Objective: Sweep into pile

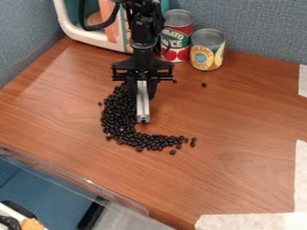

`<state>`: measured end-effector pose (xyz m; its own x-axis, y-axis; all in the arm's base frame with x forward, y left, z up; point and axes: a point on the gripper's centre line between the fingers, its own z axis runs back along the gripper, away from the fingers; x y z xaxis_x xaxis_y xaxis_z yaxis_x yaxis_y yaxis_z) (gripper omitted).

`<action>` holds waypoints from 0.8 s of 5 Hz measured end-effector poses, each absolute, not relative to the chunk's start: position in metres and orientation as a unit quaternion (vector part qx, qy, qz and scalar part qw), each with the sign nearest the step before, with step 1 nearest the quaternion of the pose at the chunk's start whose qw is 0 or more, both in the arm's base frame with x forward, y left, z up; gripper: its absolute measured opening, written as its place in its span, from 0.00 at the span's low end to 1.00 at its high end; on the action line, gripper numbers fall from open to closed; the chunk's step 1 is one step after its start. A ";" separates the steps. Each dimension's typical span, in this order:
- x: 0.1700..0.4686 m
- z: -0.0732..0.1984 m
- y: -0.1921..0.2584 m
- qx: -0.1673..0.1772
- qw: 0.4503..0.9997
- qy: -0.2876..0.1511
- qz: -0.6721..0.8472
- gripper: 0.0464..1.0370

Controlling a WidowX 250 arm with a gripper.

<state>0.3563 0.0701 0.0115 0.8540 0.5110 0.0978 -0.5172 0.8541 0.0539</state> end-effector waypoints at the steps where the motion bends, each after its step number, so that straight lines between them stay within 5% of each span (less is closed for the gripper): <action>1: 0.361 0.027 0.052 0.025 0.967 -0.052 0.246 0.32; 4: 0.346 0.048 -0.077 0.000 0.991 -0.072 0.110 0.32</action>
<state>0.3458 -0.0770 0.0476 0.9654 0.2182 0.1428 -0.2181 0.9758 -0.0168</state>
